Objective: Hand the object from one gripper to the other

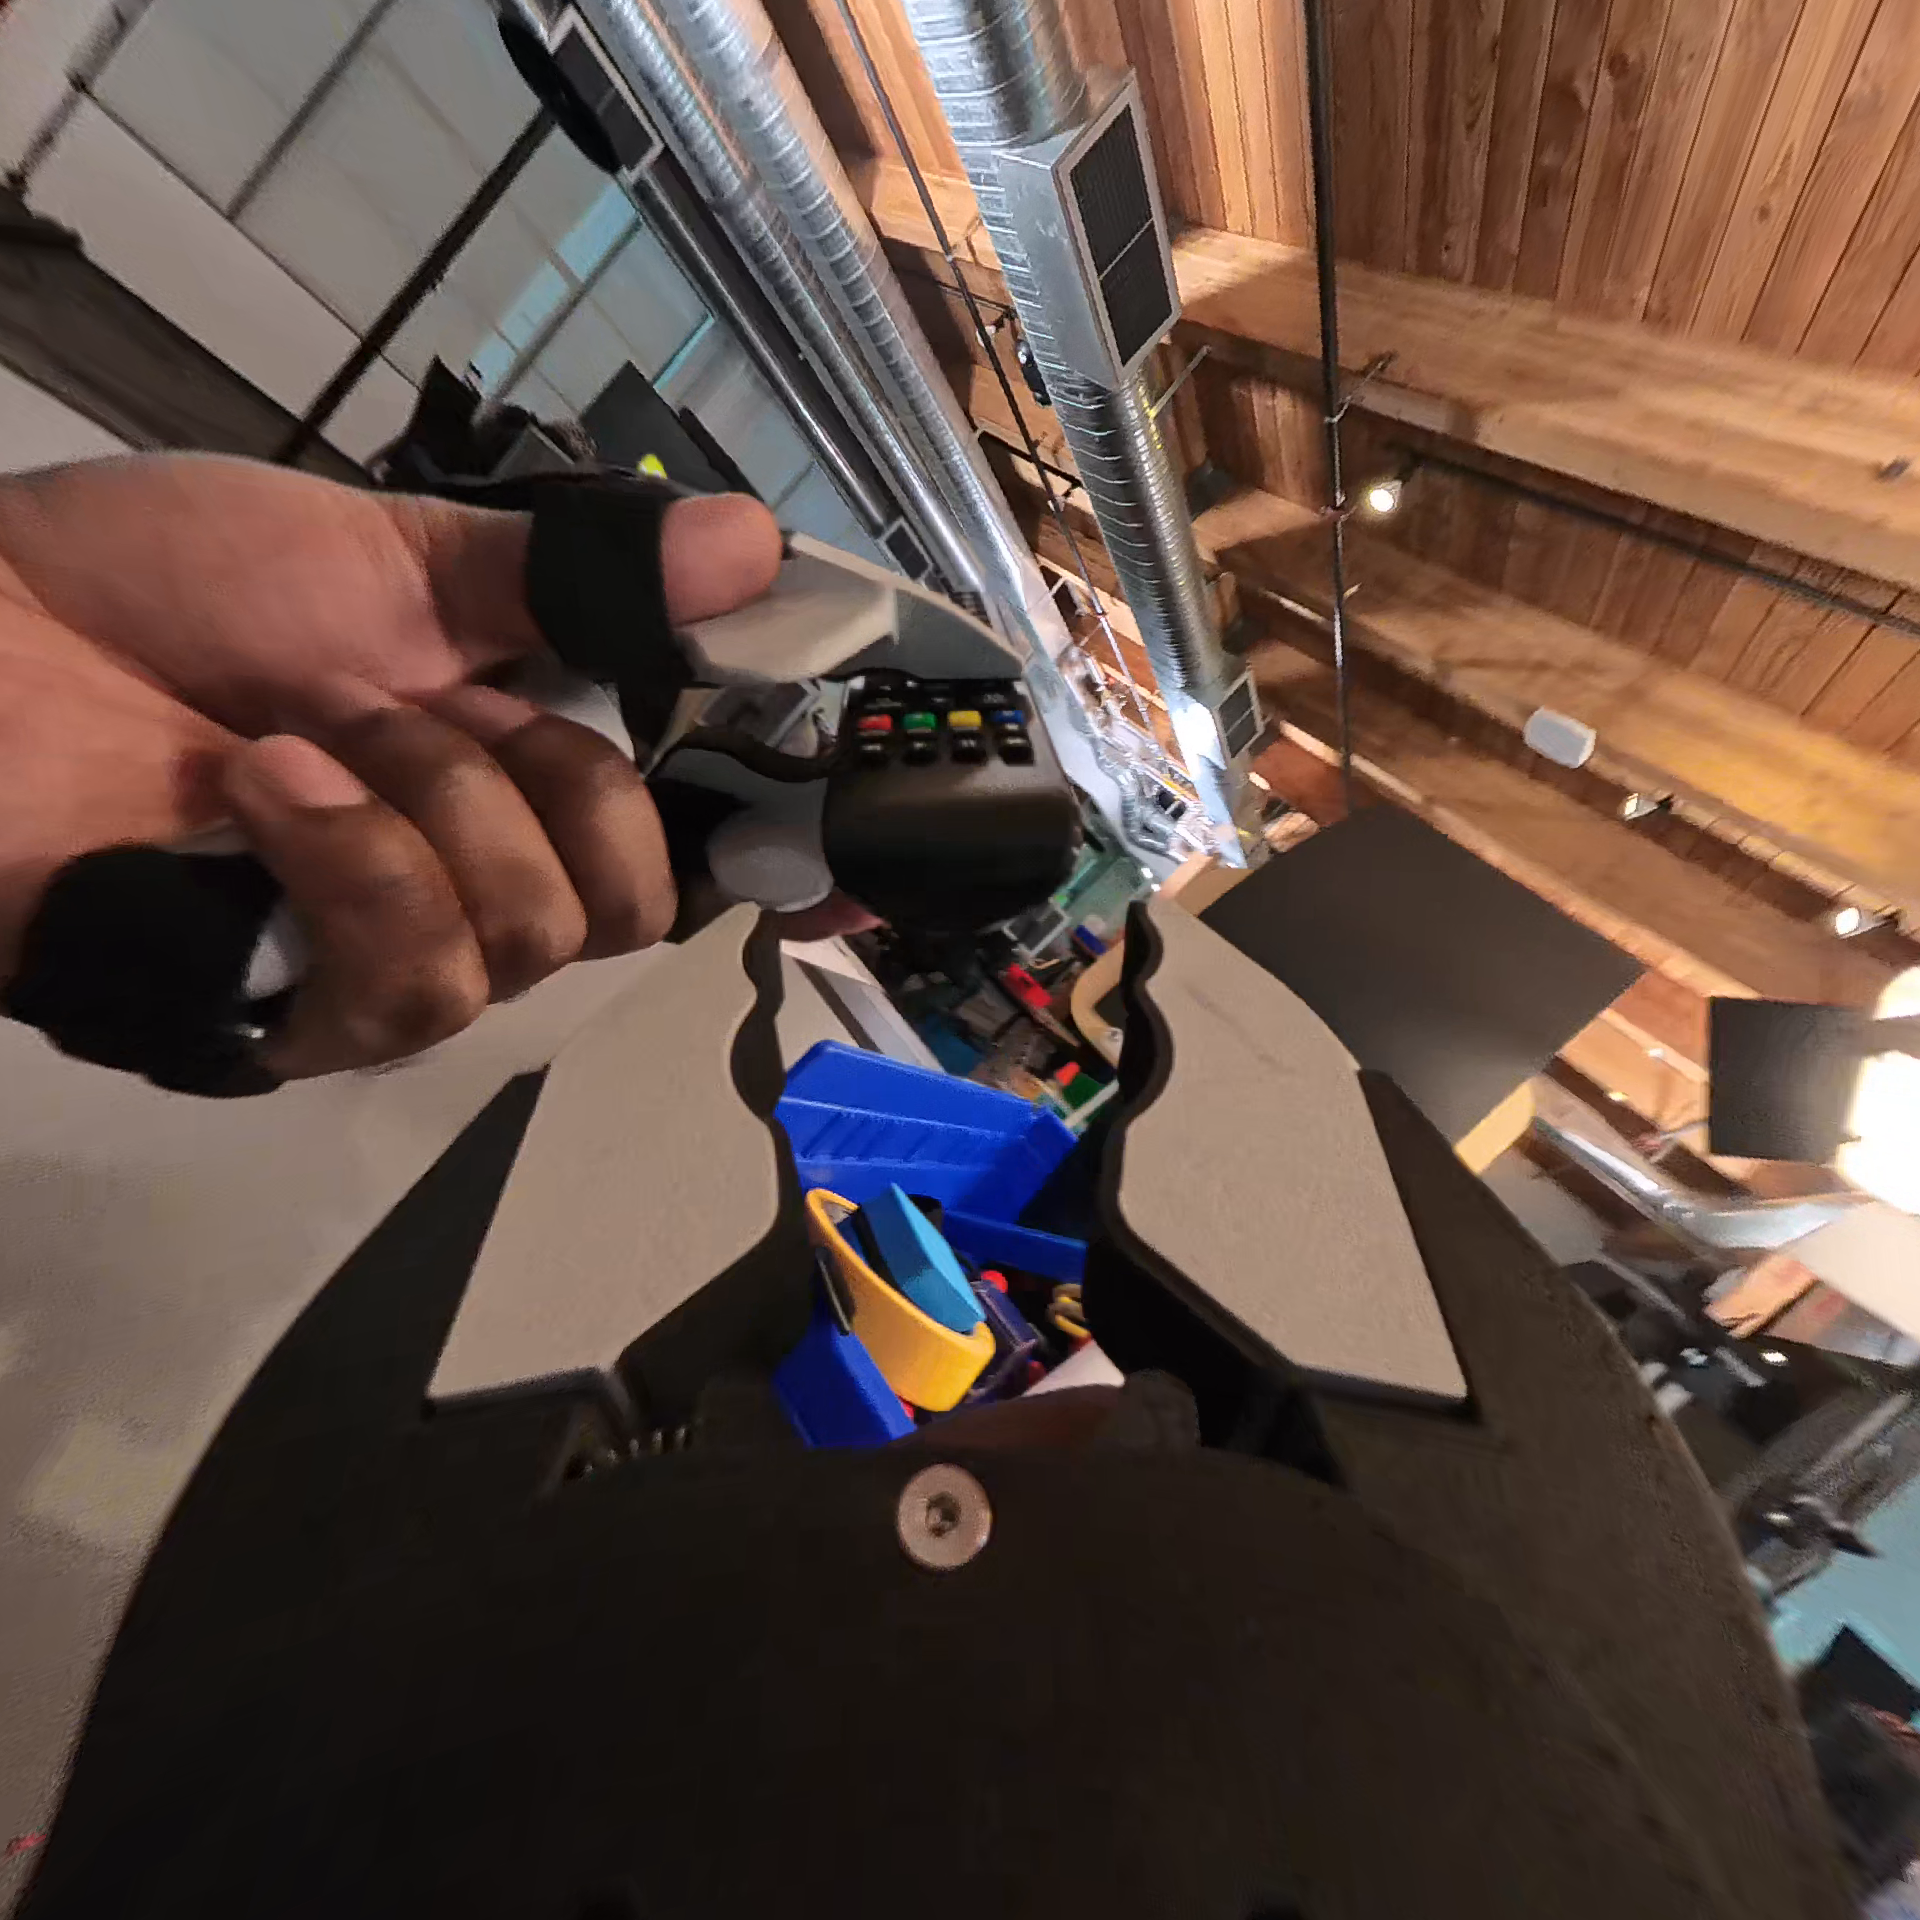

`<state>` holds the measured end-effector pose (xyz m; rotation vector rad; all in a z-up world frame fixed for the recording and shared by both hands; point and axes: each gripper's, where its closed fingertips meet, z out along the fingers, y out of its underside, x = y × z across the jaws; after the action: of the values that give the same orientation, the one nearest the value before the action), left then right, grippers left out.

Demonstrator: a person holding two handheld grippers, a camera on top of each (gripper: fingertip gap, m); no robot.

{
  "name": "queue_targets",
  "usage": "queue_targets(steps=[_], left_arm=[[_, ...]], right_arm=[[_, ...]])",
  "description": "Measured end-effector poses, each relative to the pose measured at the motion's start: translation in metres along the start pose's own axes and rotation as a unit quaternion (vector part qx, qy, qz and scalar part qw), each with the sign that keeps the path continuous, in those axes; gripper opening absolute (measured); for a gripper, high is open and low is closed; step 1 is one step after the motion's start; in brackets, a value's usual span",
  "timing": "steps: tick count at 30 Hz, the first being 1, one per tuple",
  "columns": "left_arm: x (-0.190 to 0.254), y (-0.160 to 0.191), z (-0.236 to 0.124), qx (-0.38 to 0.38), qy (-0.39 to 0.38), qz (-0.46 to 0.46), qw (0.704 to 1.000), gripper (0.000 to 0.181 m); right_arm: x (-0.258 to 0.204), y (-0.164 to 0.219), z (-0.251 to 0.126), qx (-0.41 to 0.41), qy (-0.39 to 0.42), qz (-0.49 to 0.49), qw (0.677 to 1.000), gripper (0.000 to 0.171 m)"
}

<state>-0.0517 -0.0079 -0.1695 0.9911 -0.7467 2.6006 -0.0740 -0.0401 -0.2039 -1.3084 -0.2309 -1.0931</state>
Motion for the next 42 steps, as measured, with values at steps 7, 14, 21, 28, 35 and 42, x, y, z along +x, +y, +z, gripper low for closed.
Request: queue_targets(steps=[7, 14, 21, 28, 35, 42], left_arm=[[-0.014, 0.033, 0.006, -0.032, -0.011, -0.02, 0.999, 0.027], [-0.014, 0.045, 0.007, -0.045, -0.002, -0.018, 0.999, 0.027], [-0.012, 0.05, 0.007, -0.06, 0.003, -0.009, 0.998, 0.027], [-0.011, 0.061, 0.009, -0.077, 0.009, 0.001, 0.997, 0.027], [-0.008, 0.065, 0.009, -0.116, 0.011, 0.024, 0.993, 0.027], [0.005, 0.058, 0.007, -0.133, 0.045, 0.109, 0.984, 0.055]], right_arm=[[0.001, 0.006, 0.0, -0.019, 0.025, -0.062, 0.998, 0.062], [0.004, 0.007, -0.002, -0.017, 0.019, -0.042, 0.999, 0.06], [0.002, 0.005, -0.002, -0.013, 0.012, -0.039, 0.999, 0.061], [0.001, 0.007, -0.002, -0.015, 0.006, -0.029, 0.999, 0.061], [0.002, 0.004, -0.005, -0.013, 0.001, -0.035, 0.999, 0.06], [0.008, -0.015, -0.013, 0.031, 0.012, -0.039, 0.999, 0.06]])
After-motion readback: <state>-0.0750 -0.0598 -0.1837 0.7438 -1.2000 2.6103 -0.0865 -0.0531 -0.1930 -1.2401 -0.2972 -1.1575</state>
